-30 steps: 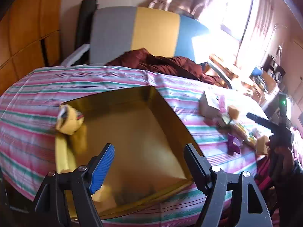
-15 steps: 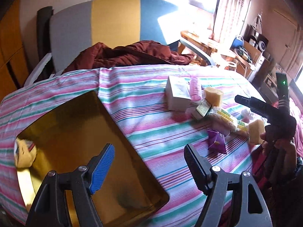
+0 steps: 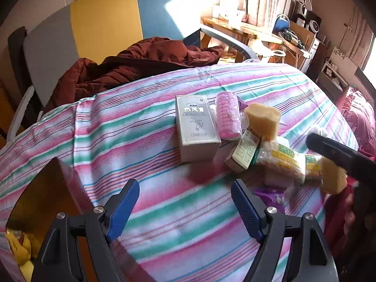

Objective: Organize objects
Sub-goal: 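Move the open left tool to the white printed box, then grasp the white printed box with the left tool and lift it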

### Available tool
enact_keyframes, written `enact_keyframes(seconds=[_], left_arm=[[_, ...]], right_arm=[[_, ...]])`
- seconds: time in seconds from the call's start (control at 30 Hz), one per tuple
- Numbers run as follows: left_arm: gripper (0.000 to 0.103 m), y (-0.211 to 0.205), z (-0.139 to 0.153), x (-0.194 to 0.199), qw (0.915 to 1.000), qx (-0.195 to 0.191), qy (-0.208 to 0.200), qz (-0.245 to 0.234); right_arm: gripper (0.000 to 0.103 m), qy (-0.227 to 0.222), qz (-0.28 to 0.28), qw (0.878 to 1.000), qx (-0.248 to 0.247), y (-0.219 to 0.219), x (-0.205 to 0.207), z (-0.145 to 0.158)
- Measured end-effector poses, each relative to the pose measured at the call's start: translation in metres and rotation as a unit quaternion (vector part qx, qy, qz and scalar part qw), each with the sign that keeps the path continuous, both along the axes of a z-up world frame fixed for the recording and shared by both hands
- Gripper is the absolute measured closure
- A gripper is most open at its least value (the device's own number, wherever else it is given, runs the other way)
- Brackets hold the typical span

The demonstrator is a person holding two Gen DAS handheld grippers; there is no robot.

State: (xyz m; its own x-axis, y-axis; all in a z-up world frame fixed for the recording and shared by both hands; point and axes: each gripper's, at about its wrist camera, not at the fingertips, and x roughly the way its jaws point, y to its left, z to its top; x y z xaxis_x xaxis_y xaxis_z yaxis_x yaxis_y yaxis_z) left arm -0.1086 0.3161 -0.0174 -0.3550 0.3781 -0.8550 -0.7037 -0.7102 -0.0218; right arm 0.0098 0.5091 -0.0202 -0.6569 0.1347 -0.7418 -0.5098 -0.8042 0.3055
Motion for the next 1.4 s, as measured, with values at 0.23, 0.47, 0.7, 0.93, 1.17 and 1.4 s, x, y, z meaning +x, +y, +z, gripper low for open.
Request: enact_keyframes(seconds=[0.23,0.47,0.7,0.93,1.17,1.4], left_arm=[[0.021,0.041,-0.023,-0.027,0.9994,-0.024,-0.017,-0.018],[0.021,0.071,-0.041,-0.044,0.9981,-0.043,-0.023,-0.038],[0.049,0.043,-0.042,-0.061,0.9983,0.008,-0.058,0.001],[0.05,-0.001,-0.039,-0.033,0.9961,0.024,-0.079,0.031],[0.049,-0.021,-0.045,-0.022,0.994,0.017,-0.097,0.047],[0.039,-0.006,-0.035,-0.024,0.9974,-0.006,-0.067,0.023]], right_arm=[[0.0,0.001,0.006,1.0,-0.014,0.003,-0.001,-0.002],[0.0,0.001,0.015,1.0,-0.018,0.002,-0.002,-0.001],[0.0,-0.008,0.024,1.0,-0.017,-0.001,-0.005,-0.004],[0.0,-0.019,0.037,0.999,-0.006,-0.008,-0.01,-0.007],[0.0,-0.039,0.057,0.998,0.009,-0.017,-0.017,-0.013],[0.0,-0.058,0.07,0.996,0.018,-0.022,-0.022,-0.019]])
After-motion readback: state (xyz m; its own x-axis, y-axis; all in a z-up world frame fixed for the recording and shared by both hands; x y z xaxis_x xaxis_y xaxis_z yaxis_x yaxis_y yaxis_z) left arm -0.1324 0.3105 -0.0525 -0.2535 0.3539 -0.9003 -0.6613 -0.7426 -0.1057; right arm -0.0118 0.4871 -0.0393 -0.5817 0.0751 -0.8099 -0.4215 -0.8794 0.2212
